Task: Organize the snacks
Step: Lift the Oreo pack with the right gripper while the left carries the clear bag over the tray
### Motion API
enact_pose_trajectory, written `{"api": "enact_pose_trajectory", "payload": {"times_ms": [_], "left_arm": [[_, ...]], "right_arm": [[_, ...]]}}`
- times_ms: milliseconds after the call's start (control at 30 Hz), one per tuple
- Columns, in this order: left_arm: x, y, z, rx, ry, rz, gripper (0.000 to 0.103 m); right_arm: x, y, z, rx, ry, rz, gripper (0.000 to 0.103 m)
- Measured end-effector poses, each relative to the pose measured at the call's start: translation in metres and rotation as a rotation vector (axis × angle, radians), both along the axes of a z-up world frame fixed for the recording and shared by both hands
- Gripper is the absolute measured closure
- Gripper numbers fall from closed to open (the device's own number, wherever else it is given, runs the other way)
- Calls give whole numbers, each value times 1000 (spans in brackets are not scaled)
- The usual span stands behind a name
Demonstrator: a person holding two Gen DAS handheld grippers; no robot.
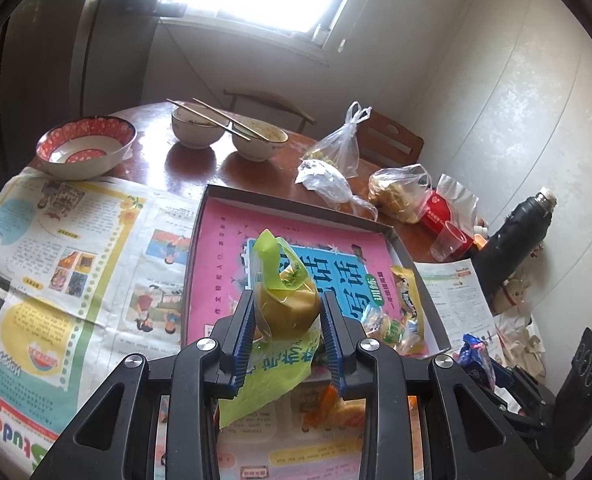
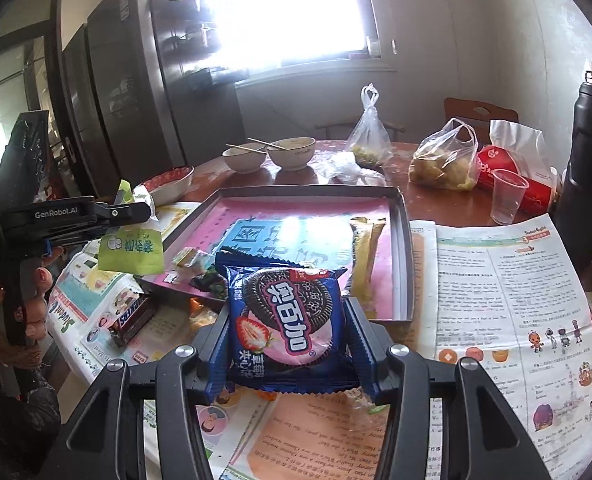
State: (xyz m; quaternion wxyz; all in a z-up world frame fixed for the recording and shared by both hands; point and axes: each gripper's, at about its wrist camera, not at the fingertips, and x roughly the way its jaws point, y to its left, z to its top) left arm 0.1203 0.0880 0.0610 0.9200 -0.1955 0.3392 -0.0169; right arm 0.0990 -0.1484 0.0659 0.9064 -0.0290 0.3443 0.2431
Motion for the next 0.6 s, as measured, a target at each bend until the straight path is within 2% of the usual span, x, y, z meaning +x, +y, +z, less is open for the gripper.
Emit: {"api": "enact_pose_trajectory", "payload": {"times_ms": [267,600], "left_arm": [[17,-4,-13,15,24,9,70],[31,-15,-28,74,43,12,70]], "right_arm": [[9,-8,1,11,2,-29,51],[24,-21,4,31,4,-84,51]]}}
